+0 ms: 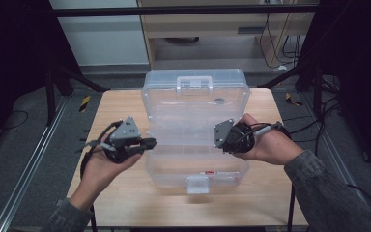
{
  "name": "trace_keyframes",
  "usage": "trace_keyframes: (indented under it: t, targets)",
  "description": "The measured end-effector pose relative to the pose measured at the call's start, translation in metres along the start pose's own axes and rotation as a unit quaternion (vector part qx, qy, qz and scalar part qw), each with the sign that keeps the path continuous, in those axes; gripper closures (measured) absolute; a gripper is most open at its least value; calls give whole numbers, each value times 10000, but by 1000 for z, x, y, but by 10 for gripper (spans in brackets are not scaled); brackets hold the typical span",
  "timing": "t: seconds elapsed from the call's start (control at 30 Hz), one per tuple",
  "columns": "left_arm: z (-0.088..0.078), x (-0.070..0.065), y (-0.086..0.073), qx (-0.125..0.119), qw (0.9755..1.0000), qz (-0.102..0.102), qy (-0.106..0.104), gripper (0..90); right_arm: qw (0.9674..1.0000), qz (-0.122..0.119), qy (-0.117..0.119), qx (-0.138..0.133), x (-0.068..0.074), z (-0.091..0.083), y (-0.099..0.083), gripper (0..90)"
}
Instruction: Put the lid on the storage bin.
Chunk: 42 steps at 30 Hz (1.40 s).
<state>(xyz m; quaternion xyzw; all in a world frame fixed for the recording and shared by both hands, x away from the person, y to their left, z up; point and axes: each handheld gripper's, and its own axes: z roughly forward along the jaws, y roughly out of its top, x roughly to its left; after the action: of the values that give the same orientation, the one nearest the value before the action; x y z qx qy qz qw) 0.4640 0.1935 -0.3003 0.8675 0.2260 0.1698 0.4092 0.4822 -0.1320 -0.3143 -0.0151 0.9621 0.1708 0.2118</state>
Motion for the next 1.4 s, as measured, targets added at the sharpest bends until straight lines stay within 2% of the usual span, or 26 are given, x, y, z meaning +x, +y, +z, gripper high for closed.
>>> trace_keyframes:
  t: [0.07,0.1,0.13,0.23,0.47,0.5,0.53,0.57,0.63,0.8,0.83,1.1,1.27,1.4]
  targets:
    - [-1,13,6,-22,9999,-149,32,898,10000,-18,-5,-12,0,0,0,794]
    - [1,24,10,-16,9996,-290,66,898,10000,-9,-3,-18,0,0,0,793]
    - [1,24,10,-16,9996,-290,66,898,10000,-9,-3,-18,0,0,0,793]
    - [5,36,15,-74,9987,-492,93,897,10000,-6,-3,-32,0,0,0,793]
    - [16,52,27,-10,9978,-604,257,895,10000,-25,22,-9,2,0,-1,768]
    - [17,54,29,17,9979,-598,262,895,10000,-31,7,-17,3,1,-1,768]
    - [19,57,32,-82,9984,-506,228,895,10000,-47,-4,-14,3,1,-1,770]
    - [19,58,33,-55,9977,-652,193,896,10000,-58,-19,-14,3,1,-1,772]
    - [19,62,37,-2,9969,-751,247,896,10000,-61,-43,-26,4,0,-2,795]
    - [22,69,40,54,9961,-823,323,897,10000,-49,-14,-52,5,1,-3,817]
    - [23,71,40,42,9955,-889,334,896,10000,-44,-11,-40,5,1,-3,817]
    - [25,79,36,41,9940,-1038,354,896,10000,-36,-13,-80,8,1,-5,807]
    - [24,78,36,90,9941,-1017,364,897,9999,-41,9,-130,9,2,-5,803]
    - [22,79,34,66,9934,-1088,350,896,9999,-41,5,-125,11,2,-6,795]
